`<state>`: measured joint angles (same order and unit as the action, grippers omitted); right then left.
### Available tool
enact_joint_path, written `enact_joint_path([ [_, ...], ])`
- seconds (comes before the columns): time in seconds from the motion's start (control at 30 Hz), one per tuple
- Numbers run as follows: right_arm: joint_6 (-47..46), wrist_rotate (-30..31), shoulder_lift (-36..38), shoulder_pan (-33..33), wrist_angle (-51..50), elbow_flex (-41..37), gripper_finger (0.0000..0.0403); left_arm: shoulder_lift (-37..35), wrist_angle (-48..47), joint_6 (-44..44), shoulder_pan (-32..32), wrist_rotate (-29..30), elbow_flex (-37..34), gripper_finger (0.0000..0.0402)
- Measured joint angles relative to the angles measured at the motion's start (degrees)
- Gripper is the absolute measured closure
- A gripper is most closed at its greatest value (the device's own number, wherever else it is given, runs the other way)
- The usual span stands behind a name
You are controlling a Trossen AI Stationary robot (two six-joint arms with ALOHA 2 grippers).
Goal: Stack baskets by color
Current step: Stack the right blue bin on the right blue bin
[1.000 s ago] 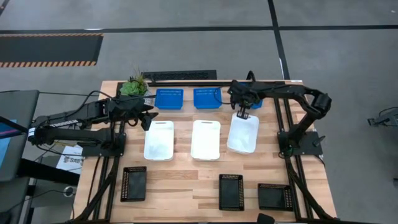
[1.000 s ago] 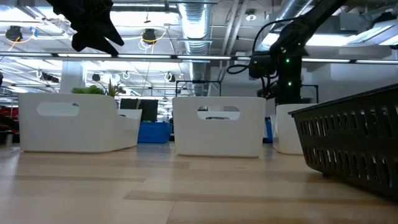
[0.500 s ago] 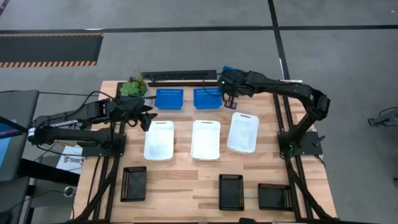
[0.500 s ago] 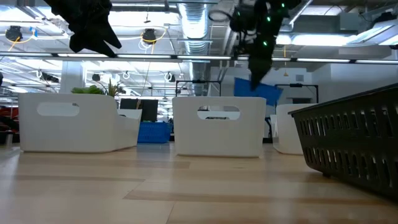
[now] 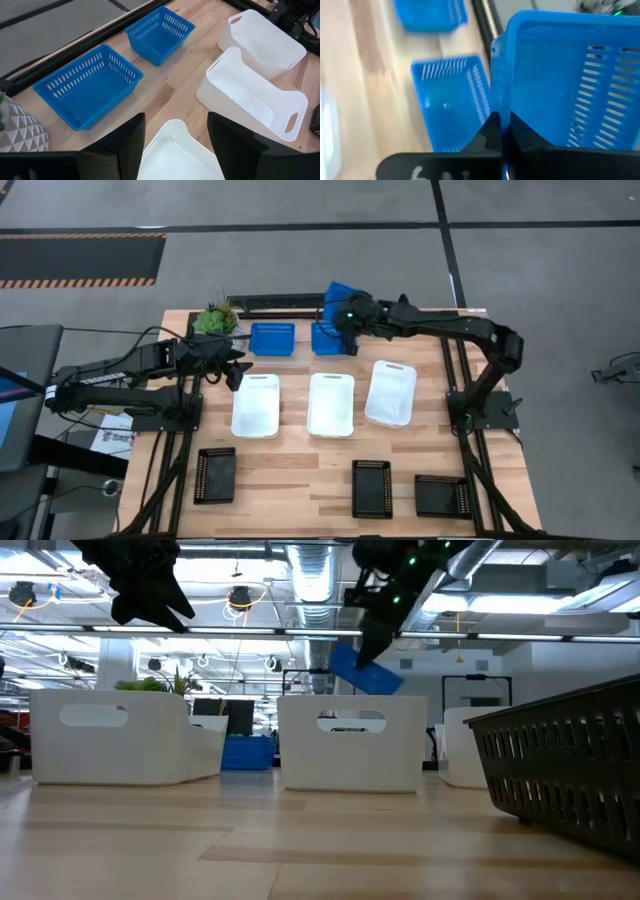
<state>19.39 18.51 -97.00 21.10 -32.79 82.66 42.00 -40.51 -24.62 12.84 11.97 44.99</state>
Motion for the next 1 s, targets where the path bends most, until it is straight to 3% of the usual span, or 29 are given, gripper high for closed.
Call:
enact_joint_path([
  [0.13, 0.93, -0.59, -4.84, 0.04, 0.52, 2.25, 0.0394, 0.00, -0.14, -0.02, 0.00, 0.00, -0.02, 0.0200],
  [0.3, 2.40, -2.55, -11.80, 0.38, -9.29, 13.92, 0.0389, -0.01, -0.62, -0.05, -0.04, -0.13, -0.04, 0.0200],
  [0.43, 3.44, -2.80, -18.20, 0.92, -23.46, 24.80, 0.0392, -0.02, -1.22, -0.07, -0.09, -0.22, -0.04, 0.0200],
  [0.53, 3.39, -3.82, -21.61, 1.17, -27.06, 29.56, 0.0394, -0.02, -1.30, -0.07, -0.13, -0.23, -0.04, 0.0200],
  [1.0, 5.11, -7.09, -28.06, -0.22, -28.32, 30.11, 0.0388, -0.02, -2.25, -0.04, -0.13, -1.20, -0.04, 0.0200],
])
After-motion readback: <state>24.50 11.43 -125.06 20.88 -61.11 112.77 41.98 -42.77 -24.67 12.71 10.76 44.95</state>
